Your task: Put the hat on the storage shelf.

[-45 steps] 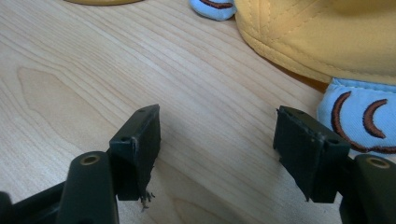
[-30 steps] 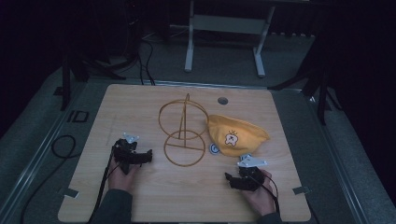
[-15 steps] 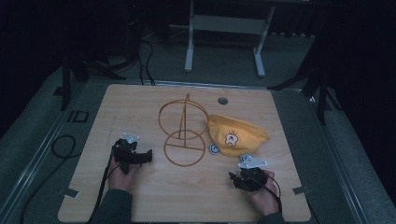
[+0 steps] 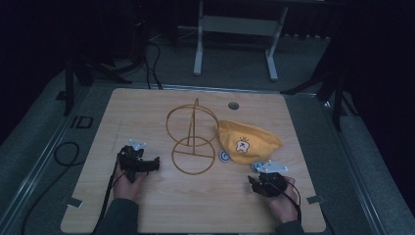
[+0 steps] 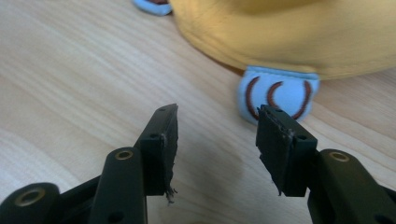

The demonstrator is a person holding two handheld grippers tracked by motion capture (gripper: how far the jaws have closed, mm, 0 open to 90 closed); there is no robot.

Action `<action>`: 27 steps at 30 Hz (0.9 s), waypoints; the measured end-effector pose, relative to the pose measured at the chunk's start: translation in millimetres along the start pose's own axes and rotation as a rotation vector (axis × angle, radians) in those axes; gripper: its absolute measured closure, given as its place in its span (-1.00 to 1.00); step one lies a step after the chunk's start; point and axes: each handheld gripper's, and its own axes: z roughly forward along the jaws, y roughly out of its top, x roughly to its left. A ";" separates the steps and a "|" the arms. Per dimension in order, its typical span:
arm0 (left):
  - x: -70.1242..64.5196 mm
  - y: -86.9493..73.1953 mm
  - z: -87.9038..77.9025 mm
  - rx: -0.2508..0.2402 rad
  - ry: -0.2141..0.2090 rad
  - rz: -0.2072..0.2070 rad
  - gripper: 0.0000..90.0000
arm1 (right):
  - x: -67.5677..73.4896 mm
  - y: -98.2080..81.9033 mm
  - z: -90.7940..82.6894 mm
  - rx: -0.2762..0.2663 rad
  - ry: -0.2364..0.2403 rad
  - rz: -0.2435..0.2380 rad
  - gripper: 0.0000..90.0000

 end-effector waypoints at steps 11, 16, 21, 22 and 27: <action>0.0 0.0 0.0 0.000 0.000 -0.001 -0.99 | -18.0 1.1 1.8 -0.002 -0.032 0.069 -0.10; 0.0 0.0 0.0 0.000 0.000 0.000 -0.99 | -28.2 3.6 10.8 0.008 -0.023 0.110 -0.15; 0.0 0.0 0.0 -0.001 0.000 0.000 -0.99 | -31.9 5.1 17.4 0.006 -0.016 0.134 -0.15; 0.0 0.0 0.0 -0.001 0.000 0.000 -0.99 | -32.5 5.9 19.9 0.005 -0.014 0.136 -0.15; -0.1 0.0 0.0 0.000 -0.001 0.001 -0.99 | -31.5 6.5 25.0 0.016 -0.010 0.142 -0.14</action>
